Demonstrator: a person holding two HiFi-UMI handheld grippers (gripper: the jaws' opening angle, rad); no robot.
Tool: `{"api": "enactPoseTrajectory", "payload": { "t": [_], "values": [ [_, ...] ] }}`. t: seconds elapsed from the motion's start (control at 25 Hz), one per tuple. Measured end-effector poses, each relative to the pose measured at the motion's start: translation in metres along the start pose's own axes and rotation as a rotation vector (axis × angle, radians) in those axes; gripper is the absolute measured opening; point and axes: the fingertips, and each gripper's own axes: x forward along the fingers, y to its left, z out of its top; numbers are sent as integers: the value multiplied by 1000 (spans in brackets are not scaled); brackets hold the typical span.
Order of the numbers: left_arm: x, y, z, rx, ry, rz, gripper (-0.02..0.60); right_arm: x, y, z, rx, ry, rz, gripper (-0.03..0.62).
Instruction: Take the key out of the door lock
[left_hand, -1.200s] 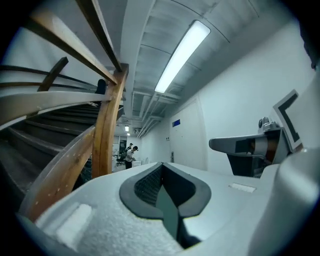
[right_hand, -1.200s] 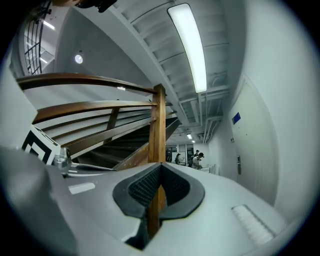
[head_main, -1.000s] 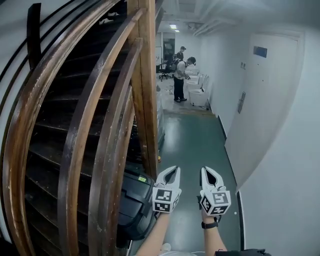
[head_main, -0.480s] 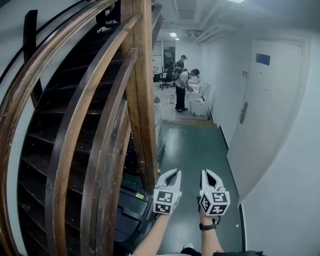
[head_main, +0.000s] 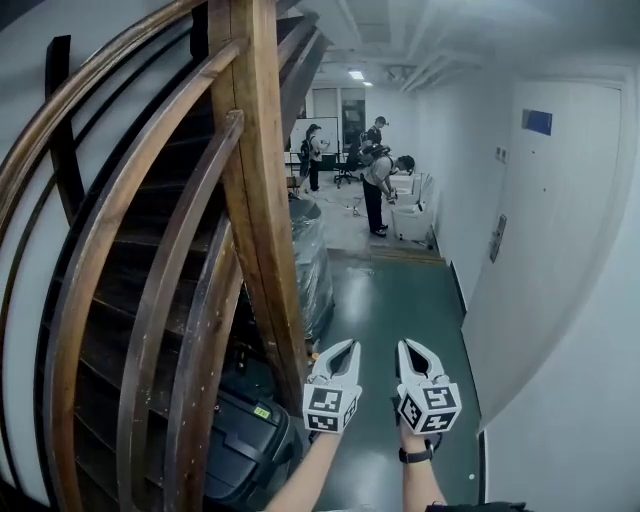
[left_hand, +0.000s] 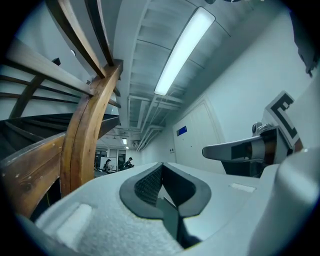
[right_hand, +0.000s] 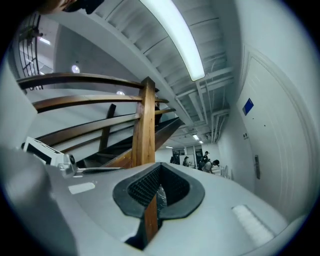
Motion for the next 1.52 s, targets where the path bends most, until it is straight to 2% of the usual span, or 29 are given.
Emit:
{"api": "enactPoseTrajectory", "payload": {
  "t": [0.16, 0.36, 0.48, 0.56, 0.64, 0.72, 0.84, 1.04, 1.24, 1.36, 1.52],
  "values": [
    [35, -4, -2, -18, -20, 37, 0, 11, -19, 6, -70, -28, 61, 3],
    [77, -20, -14, -18, -4, 24, 0, 26, -63, -4, -56, -23, 63, 3],
    [104, -18, -23, -5, 10, 11, 0, 44, -84, -15, -88, -5, 59, 3],
    [120, -13, -38, -5, 40, 14, 0, 54, -94, -26, -89, 1, 55, 4],
    [142, -9, -64, -13, 108, 18, 0, 63, -108, -36, -57, -16, 53, 5],
    [173, -9, -89, -30, 154, -8, 0, 78, -127, -45, -57, -18, 34, 5],
    [231, -3, -111, -41, 144, -74, 0, 116, -164, -54, -92, -16, -11, 5],
    [339, 48, -116, -58, 89, -139, 0, 219, -216, -59, -121, 9, -54, 5],
    [428, 114, -88, -19, 2, -143, 0, 325, -253, -31, -165, -40, -106, 5],
    [460, 148, -93, -7, 15, -141, 0, 382, -263, -33, -163, -45, -93, 5],
    [489, 181, -132, -22, 79, -126, 0, 428, -271, -62, -146, 0, -70, 5]
  ]
}}
